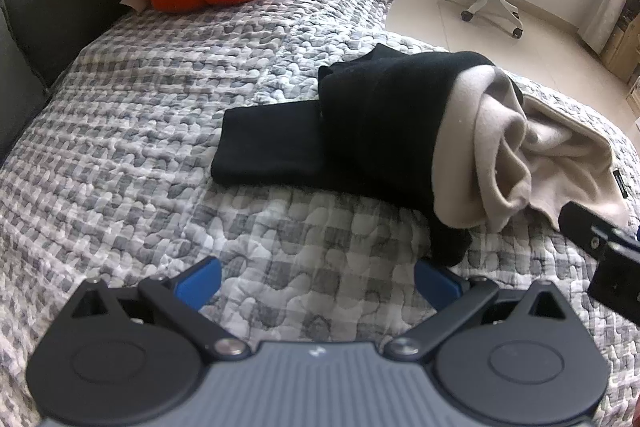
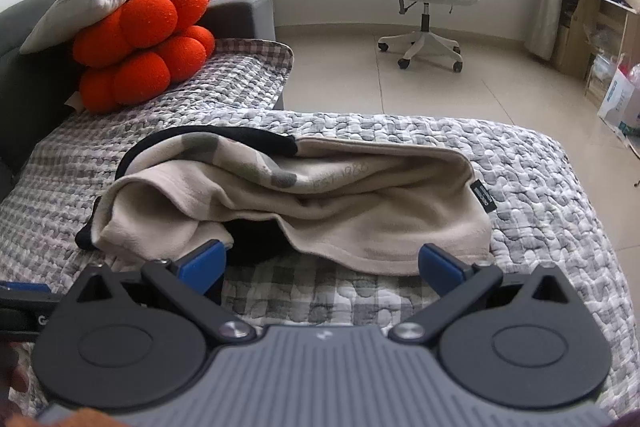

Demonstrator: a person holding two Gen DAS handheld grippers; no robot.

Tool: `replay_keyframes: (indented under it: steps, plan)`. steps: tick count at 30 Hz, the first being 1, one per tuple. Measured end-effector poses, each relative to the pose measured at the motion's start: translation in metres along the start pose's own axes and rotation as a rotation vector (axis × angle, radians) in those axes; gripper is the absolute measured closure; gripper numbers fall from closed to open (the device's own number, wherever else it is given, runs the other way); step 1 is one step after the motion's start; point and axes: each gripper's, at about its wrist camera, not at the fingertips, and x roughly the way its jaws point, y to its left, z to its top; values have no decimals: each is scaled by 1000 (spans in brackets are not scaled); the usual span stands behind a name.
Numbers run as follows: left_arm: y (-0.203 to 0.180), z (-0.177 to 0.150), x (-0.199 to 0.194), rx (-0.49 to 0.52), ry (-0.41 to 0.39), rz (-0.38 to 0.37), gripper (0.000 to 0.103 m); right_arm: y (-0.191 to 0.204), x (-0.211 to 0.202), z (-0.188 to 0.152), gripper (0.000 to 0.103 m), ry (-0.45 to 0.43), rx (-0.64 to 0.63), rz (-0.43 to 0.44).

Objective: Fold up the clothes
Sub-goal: 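Move both tools toward the bunched black and beige garments, then close the right gripper on the beige fleece edge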

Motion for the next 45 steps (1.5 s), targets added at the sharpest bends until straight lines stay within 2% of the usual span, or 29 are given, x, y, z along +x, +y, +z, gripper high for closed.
replay_keyframes:
  steps: [12,18,23,29,31,34,36,40,45]
  plan:
    - [0,1,0,7,-20,7,0,5,0,-1,0,1,-7,10]
    - [5,3,-1,-8,-49,-26,0,5,-1,2,0,1,-8,21]
    - [8,5,-1,-8,-79,-65,0,1,-8,13,0,-21,44,97]
    - [15,5,-5,-39,-160,-135,0,-3,-7,37,0,-66,59,201]
    - [18,5,-8,-59,-195,-166,0,-3,-1,45,3,-66,69,231]
    - [24,6,-9,-82,-206,-212,0,-4,8,56,9,-64,87,285]
    - [28,7,-8,-99,-200,-238,0,-3,13,62,20,-64,103,323]
    - [35,8,-5,-138,-183,-282,0,5,19,69,33,-55,120,417]
    - [37,9,-5,-135,-205,-242,0,21,26,66,36,-27,108,512]
